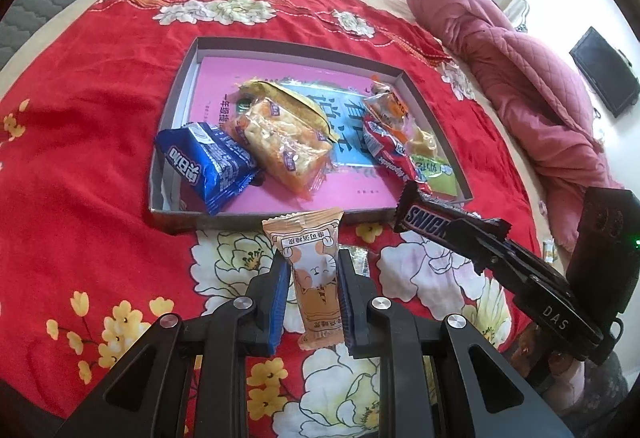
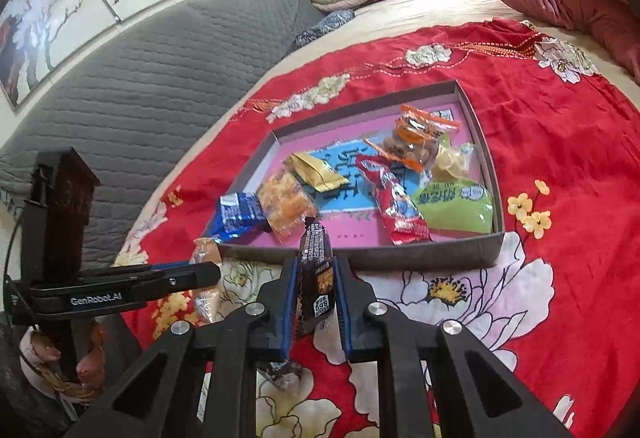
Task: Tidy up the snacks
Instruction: 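Lift the beige packet over the tray with the left tool while the right carries the Snickers bar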
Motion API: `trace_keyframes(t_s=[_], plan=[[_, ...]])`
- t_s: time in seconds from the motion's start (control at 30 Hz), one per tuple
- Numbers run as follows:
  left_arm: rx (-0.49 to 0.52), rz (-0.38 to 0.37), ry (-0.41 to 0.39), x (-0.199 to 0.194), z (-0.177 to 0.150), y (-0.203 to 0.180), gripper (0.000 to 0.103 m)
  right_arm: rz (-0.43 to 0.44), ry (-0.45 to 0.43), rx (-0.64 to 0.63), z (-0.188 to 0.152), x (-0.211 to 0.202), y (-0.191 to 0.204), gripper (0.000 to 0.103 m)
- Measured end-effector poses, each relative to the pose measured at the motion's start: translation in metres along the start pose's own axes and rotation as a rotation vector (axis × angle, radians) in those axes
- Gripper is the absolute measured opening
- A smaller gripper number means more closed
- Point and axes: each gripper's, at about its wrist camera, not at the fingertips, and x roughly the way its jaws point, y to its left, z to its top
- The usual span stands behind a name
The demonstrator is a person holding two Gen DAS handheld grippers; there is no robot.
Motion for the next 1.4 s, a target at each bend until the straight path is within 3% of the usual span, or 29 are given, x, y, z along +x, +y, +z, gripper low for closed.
trace_keyframes(t_s=[0.23,0.57,0.97,1.4], plan=[[0.010,0.008,-0.014,-0.004,0.007,-0.008,0.023,0.013,-0.065,0.027,0.009,-0.012,-0.006,0.018],[0.045,0.002,-0.008,0.007,0.021,-0.031,0.023,-0.042,-0.133,0.081,0.019,-0.025,-0.031,0.018],[0.068,0.009,-0.022,0.024,0.049,-0.052,0.023,-0.078,-0.160,0.153,0.025,-0.023,-0.060,0.018],[0.076,0.039,-0.004,0.049,0.060,-0.061,0.023,-0.074,-0.167,0.145,0.031,-0.015,-0.066,0.018]])
